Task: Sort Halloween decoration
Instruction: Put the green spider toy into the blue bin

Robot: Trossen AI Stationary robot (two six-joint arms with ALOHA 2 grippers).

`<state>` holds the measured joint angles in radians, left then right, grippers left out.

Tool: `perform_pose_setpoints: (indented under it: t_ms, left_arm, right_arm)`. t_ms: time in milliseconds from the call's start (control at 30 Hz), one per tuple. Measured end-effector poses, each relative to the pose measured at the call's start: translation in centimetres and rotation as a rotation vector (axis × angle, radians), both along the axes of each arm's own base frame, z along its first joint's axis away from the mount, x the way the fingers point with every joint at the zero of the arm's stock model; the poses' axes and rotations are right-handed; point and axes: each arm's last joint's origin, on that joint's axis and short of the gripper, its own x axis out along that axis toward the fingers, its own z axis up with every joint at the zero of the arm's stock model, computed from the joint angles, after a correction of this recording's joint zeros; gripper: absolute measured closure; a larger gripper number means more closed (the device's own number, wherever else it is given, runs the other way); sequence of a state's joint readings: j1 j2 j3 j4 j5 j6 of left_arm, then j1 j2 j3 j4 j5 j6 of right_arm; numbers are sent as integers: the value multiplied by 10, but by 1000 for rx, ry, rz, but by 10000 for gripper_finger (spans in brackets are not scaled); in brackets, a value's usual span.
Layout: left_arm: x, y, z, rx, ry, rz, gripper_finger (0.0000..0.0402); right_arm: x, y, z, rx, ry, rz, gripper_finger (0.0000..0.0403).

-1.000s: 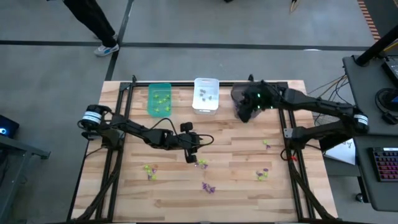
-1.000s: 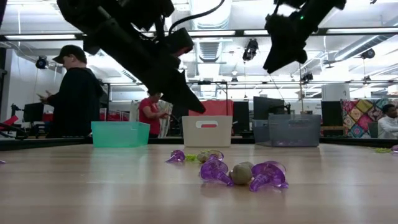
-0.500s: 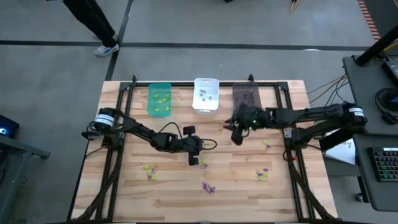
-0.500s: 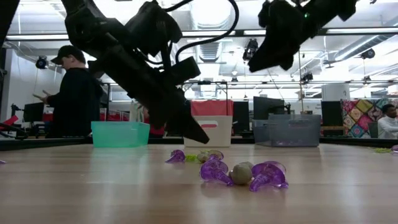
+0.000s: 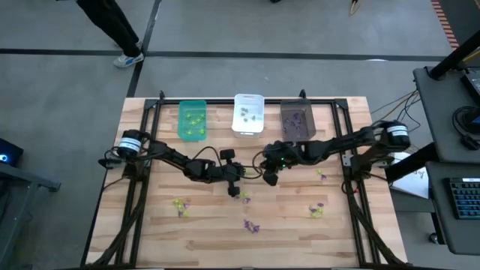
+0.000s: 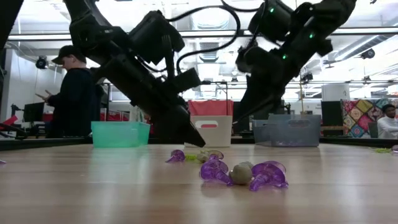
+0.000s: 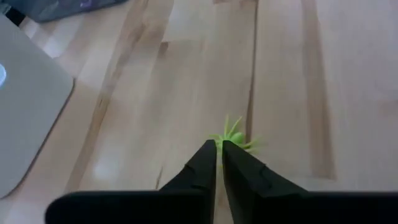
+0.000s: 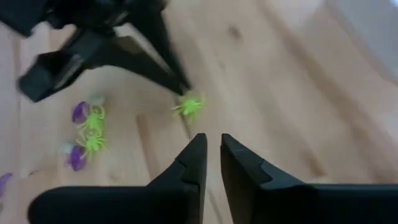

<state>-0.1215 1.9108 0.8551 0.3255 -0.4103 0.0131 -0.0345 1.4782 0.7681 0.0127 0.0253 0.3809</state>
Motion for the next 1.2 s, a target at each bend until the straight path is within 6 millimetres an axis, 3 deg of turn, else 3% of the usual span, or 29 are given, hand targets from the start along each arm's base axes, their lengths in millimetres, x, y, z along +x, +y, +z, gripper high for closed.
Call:
perform_pose_setpoints:
  t_ms: [267,767,967,1200]
  left_arm:
    - [2,0,-15,-8,10,19,400]
    - [3,0,-18,-18,8,27,401]
    - [3,0,-18,-22,7,23,402]
    - [3,0,-18,-26,4,24,402]
  right_arm:
    - [13,0,-18,31,-31,15,356]
    - [26,0,-48,254,-35,-192,215]
    - [38,0,-54,267,-60,-180,209]
    - [47,0,-61,262,-43,-183,242]
